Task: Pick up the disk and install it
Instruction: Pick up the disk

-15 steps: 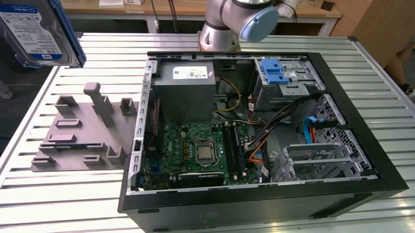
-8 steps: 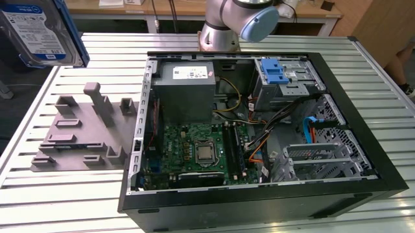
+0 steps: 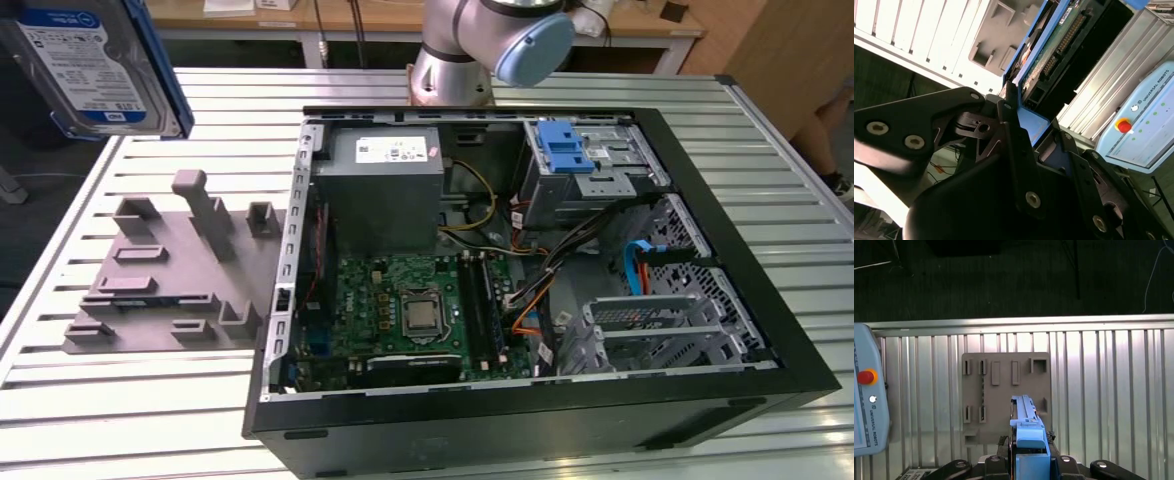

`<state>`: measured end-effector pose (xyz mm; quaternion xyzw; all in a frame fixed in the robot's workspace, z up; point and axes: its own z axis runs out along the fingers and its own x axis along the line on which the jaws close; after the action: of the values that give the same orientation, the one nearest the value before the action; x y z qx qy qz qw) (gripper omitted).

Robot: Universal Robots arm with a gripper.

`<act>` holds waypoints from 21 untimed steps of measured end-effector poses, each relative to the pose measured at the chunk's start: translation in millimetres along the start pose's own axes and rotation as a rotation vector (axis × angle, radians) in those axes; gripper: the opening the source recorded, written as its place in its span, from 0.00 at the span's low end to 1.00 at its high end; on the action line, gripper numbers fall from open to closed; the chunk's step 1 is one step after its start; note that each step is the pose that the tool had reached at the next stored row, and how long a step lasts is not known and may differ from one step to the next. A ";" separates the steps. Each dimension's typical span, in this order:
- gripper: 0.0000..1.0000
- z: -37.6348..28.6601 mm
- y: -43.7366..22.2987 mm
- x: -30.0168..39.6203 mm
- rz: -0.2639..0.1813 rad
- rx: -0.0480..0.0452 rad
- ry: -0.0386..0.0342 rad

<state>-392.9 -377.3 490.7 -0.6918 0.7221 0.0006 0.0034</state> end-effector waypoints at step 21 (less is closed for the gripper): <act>0.36 0.0 -25.8 -0.6 0.000 -0.0001 0.0001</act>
<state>-367.2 -377.8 490.8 -0.6918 0.7221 0.0006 0.0034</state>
